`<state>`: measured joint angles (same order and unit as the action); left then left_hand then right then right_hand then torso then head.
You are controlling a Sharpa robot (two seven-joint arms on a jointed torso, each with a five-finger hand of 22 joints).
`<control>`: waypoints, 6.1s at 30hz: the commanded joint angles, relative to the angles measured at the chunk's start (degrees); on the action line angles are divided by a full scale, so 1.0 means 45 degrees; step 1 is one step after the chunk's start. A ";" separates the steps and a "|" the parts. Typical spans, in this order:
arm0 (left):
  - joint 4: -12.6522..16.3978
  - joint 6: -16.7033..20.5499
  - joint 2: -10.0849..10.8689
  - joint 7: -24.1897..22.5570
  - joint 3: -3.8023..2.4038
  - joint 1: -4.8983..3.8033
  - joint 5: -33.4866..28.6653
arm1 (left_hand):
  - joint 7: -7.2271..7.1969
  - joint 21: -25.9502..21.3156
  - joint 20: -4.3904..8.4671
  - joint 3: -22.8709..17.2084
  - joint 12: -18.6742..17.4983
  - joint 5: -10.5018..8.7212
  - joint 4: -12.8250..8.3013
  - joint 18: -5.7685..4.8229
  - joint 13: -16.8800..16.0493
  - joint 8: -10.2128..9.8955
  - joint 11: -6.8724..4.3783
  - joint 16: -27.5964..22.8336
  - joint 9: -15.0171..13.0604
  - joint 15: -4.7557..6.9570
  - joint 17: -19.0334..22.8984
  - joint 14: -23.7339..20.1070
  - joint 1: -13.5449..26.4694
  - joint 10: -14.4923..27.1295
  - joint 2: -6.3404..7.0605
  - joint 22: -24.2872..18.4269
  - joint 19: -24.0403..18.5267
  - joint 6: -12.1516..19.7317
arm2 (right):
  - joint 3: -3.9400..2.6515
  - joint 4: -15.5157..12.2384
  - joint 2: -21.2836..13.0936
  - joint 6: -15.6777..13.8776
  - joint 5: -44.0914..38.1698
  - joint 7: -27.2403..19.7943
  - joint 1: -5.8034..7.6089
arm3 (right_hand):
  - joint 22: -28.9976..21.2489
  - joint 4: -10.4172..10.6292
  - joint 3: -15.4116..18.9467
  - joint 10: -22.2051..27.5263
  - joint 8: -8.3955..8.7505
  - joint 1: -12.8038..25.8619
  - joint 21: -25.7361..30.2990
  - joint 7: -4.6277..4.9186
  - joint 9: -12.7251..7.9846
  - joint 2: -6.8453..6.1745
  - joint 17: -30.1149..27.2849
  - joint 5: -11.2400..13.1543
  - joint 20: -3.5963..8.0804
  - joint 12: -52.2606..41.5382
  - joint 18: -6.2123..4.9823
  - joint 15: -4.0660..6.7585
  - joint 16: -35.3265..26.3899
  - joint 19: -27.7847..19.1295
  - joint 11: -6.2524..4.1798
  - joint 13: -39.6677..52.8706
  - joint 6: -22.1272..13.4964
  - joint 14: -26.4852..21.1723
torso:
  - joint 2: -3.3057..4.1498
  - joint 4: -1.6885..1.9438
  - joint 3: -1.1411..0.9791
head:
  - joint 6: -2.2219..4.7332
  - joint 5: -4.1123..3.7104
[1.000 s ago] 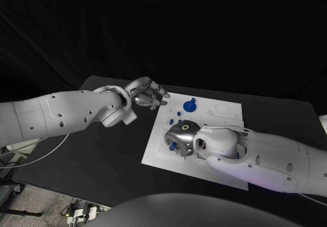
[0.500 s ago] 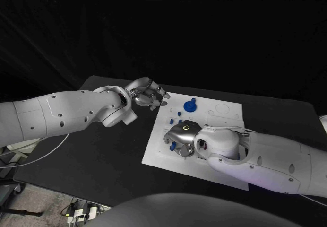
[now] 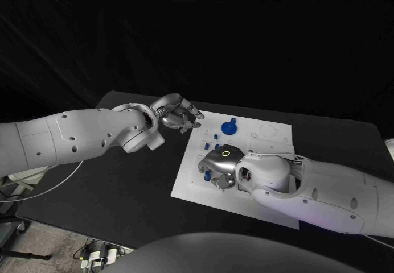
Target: Assemble the parts on the task board
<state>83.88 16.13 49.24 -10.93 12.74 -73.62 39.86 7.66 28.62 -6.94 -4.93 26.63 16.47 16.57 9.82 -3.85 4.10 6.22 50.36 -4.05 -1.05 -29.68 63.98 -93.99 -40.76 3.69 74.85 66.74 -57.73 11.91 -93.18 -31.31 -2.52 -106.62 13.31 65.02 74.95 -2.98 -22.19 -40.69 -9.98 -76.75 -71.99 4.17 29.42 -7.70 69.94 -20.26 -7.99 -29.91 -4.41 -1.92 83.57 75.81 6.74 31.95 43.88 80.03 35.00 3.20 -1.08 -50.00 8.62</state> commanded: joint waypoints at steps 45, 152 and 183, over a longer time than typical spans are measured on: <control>0.0028 0.0229 -0.0153 -0.0433 -0.0004 0.0053 -0.0058 | 0.0074 -0.0081 -0.0022 -0.0039 0.0052 -0.0057 0.0047 -0.0010 0.0014 0.0023 0.0020 0.0072 -0.0001 0.0003 0.0071 -0.0136 -0.0016 -0.0032 -0.0107 0.0042 -0.0030 -0.0002 | 0.0026 -0.0872 -0.4954 0.3152 0.9312 0.4790 0.2707 | 0.2735 0.4298 0.4458 -1.0957 -0.0632 0.4857 -0.2288 -0.0150 -0.0854 0.1618 0.4457 0.2609 0.1167 -1.3353 0.0509 0.1287 0.1428 0.2005 -0.1542 1.2899 0.4152 0.2216 | -0.0315 -0.0324 0.0222 | 0.0000 -0.1431; -0.0056 -0.0205 -0.0264 0.0357 0.0002 0.0059 -0.0034 | 0.0089 -0.0145 -0.0065 -0.0036 0.0153 -0.0049 0.0032 -0.0022 -0.0007 0.0034 0.0050 0.0129 -0.0005 -0.0075 0.0140 -0.0127 0.0032 -0.0189 -0.0115 0.0080 -0.0027 -0.0027 | 0.0075 0.1436 -0.2836 0.4922 1.0023 0.5937 0.1467 | 0.2676 0.2892 0.3918 -1.0957 0.0846 0.4934 -0.2203 -0.0288 -0.1693 0.1557 0.4457 0.1048 0.1307 -1.3353 0.0484 0.1401 0.1428 0.2079 -0.1795 1.2899 0.5020 0.2216 | -0.0368 -0.0259 0.0266 | 0.0000 -0.1443; -0.0099 -0.0240 -0.0239 0.0452 0.0002 0.0060 -0.0006 | 0.0098 -0.0154 -0.0084 -0.0102 0.0176 0.0077 0.0008 -0.0021 0.0000 0.0044 0.0060 0.0149 -0.0009 -0.0092 0.0194 -0.0152 -0.0091 -0.0228 -0.0118 0.0120 -0.0021 -0.0051 | 0.0066 0.1118 -0.3263 0.3390 1.1863 0.5629 0.1650 | 0.2560 0.1567 0.2379 -1.0957 -0.0357 0.4610 -0.1742 -0.0755 0.1026 0.1397 0.4457 -0.2189 0.1708 -1.3353 0.0398 0.1819 0.1428 0.1947 -0.2237 1.2899 0.4964 0.2216 | -0.0369 -0.0262 0.0273 | 0.0000 -0.1227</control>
<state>83.37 15.79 48.23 -8.85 12.79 -73.33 39.89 7.87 28.32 -6.94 -5.10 27.26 16.47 16.73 9.81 -3.87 4.10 6.43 50.80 -4.05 -1.23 -28.90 63.39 -94.21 -41.37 3.47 74.91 66.74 -57.94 12.24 -87.83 -45.94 14.21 -55.97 39.31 72.23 74.91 7.65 -7.59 -83.93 -11.22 -55.63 -80.10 0.84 33.96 -2.04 74.92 -29.77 -0.59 -89.78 -3.04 5.87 89.80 84.03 -2.99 74.91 66.48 83.93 33.34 2.01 0.12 -50.00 3.09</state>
